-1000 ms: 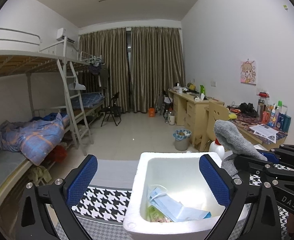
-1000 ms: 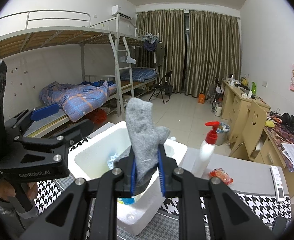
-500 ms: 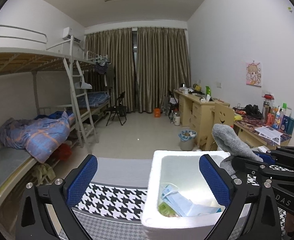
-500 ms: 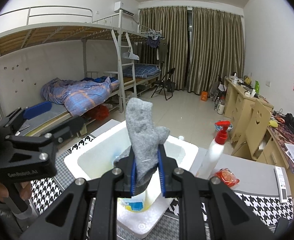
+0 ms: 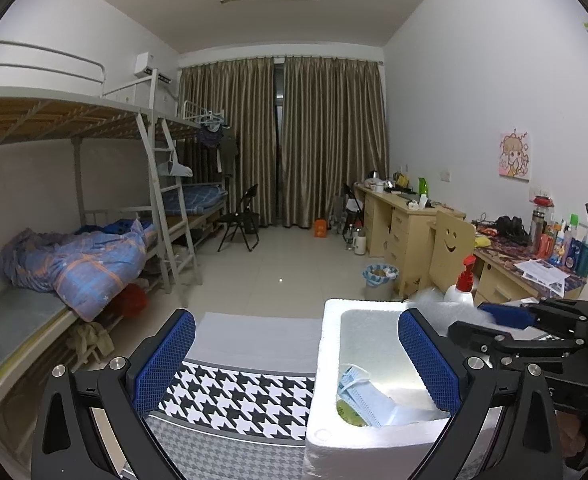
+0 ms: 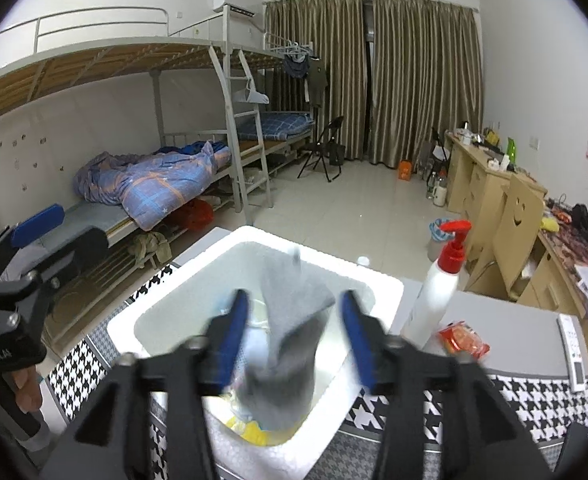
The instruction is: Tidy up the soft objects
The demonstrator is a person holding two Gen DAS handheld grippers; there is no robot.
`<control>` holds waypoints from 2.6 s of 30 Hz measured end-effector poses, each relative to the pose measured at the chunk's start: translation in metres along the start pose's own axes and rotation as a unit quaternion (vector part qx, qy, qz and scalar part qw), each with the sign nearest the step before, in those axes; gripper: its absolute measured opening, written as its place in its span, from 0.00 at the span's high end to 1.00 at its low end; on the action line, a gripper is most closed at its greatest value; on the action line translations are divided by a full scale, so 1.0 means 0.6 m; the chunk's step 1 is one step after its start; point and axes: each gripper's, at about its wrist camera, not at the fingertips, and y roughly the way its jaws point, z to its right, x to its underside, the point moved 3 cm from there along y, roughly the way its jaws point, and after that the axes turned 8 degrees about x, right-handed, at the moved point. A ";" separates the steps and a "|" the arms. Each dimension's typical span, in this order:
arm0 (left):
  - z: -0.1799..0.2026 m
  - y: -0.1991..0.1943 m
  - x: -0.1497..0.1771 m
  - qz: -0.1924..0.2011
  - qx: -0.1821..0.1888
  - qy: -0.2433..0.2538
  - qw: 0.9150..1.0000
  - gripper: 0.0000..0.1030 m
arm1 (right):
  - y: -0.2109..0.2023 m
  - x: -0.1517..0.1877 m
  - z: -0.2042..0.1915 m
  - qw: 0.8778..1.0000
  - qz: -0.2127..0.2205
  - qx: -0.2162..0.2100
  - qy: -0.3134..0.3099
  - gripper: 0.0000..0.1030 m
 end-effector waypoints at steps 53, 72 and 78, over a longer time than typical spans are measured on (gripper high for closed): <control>0.101 -0.121 0.016 0.036 0.036 0.039 0.998 0.01 | -0.181 0.061 0.040 0.994 0.103 0.040 0.017 0.07; 0.140 -0.205 0.053 0.068 0.040 0.044 0.996 0.01 | -0.268 0.133 0.045 0.987 0.143 0.058 0.051 0.03; 0.150 -0.224 0.061 0.074 0.044 0.044 0.995 0.01 | -0.290 0.148 0.044 0.985 0.151 0.064 0.052 0.01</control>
